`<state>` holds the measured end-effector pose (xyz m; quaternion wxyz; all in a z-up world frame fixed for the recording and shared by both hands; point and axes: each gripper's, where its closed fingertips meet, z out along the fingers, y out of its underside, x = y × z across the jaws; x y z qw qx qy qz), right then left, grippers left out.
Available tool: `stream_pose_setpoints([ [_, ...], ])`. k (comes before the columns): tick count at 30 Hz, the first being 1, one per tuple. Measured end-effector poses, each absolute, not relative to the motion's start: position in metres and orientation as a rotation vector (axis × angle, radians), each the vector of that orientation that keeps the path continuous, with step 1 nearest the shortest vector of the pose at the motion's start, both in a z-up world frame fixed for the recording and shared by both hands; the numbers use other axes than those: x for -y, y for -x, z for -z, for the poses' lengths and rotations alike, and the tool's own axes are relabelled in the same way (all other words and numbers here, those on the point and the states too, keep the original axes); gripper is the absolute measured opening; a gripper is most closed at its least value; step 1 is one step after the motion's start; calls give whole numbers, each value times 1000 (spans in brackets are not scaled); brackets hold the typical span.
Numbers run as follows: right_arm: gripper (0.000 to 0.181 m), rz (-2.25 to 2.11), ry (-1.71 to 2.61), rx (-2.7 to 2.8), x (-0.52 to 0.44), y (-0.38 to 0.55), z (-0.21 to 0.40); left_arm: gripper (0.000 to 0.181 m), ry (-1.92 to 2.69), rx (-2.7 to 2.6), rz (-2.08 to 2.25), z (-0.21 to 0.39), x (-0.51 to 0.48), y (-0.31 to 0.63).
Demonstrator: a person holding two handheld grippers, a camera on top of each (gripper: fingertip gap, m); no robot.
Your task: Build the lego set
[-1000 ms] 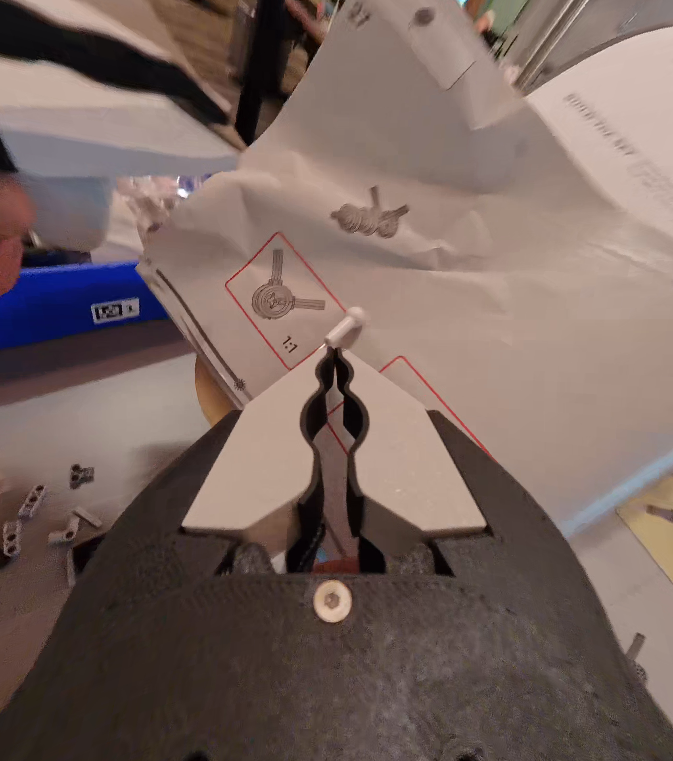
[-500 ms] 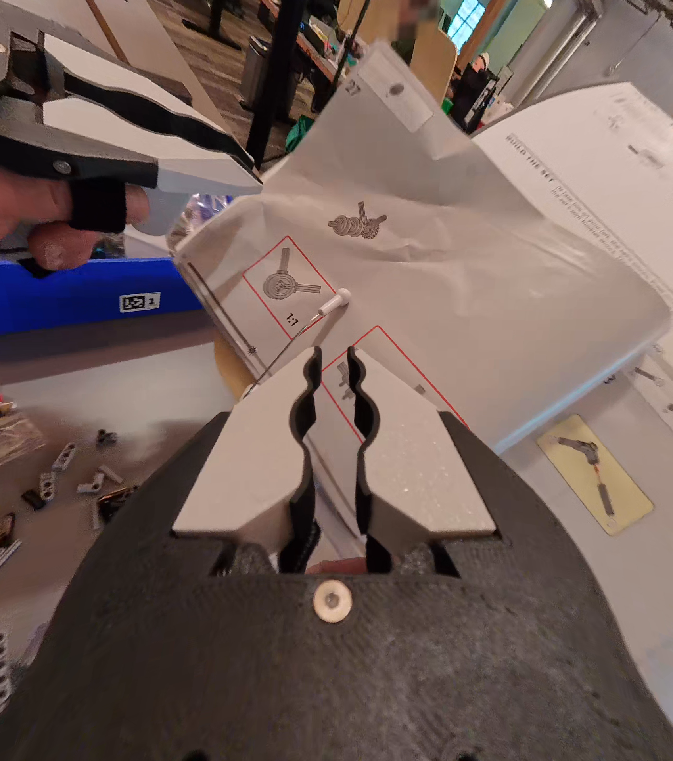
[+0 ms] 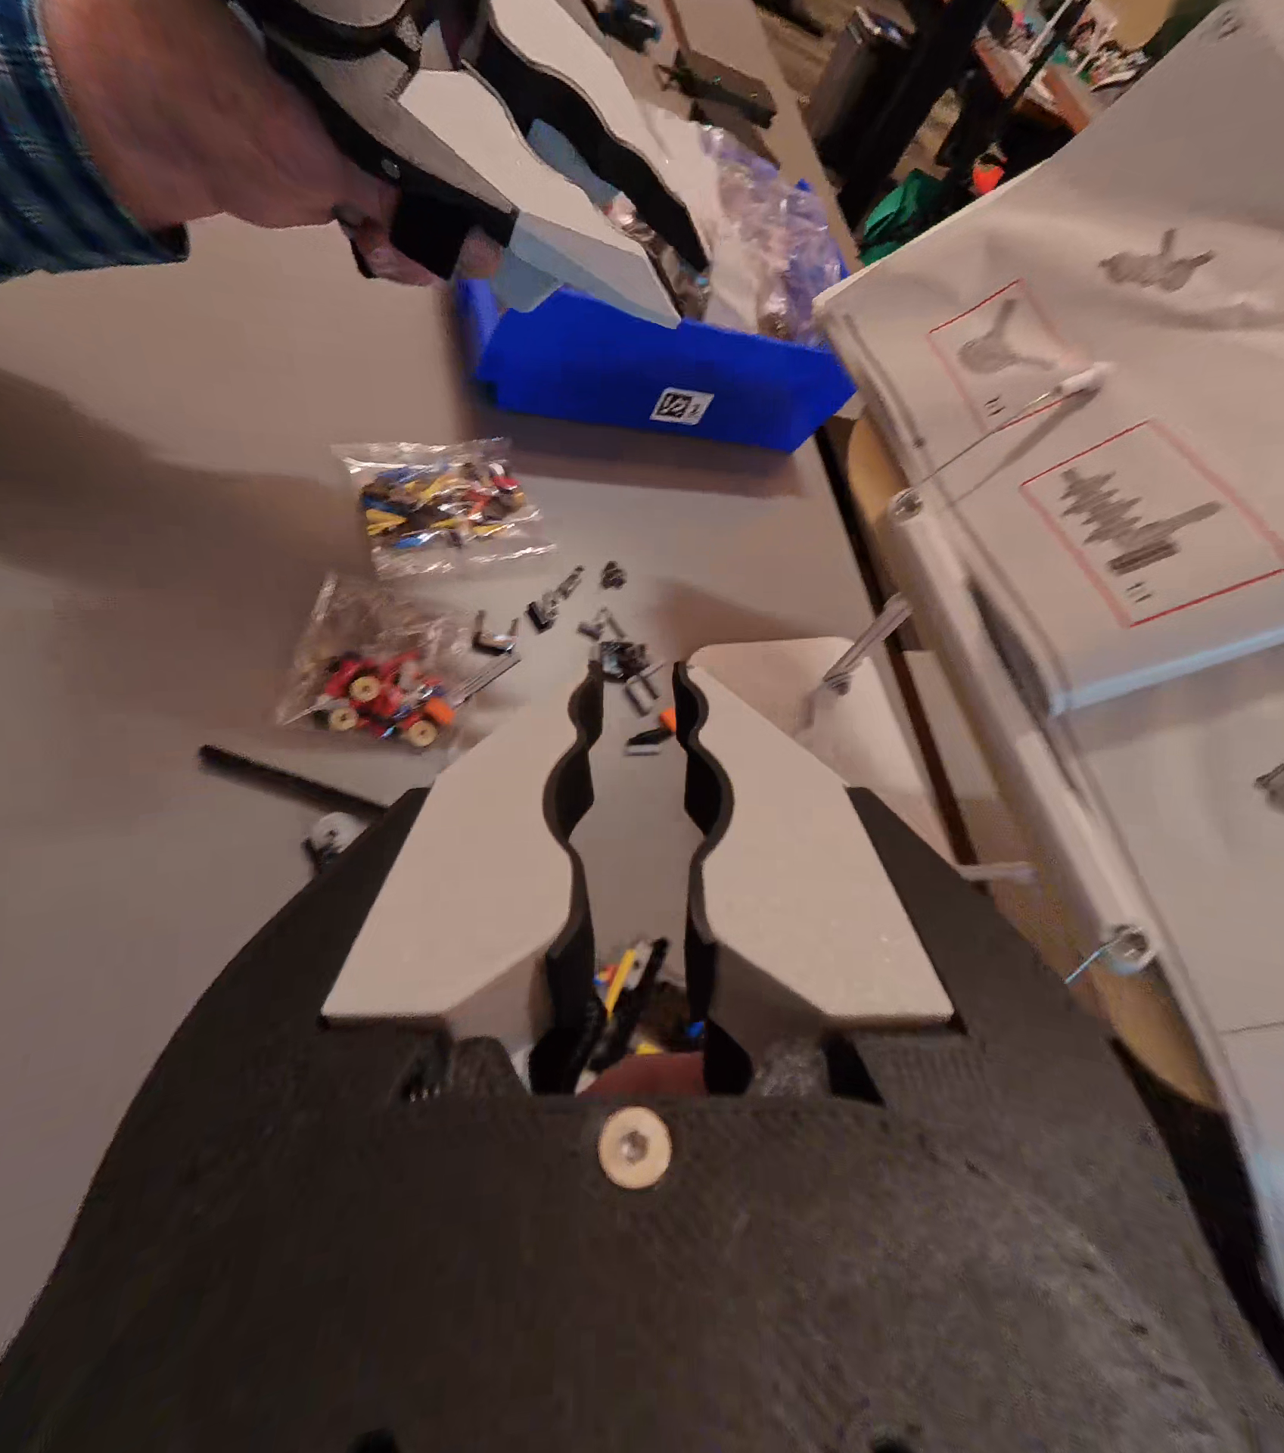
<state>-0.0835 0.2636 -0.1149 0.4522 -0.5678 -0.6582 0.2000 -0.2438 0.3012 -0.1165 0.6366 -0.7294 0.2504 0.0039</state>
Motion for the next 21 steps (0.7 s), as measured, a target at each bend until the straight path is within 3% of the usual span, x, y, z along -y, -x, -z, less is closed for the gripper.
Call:
stream_pose_setpoints([
  [12,18,-612,1605,1625,-216,20,202,25,1972,-953,-107,242,-262,229],
  [21,17,-637,1674,1594,-208,0,232,27,2004,-1073,-30,267,-285,205],
])
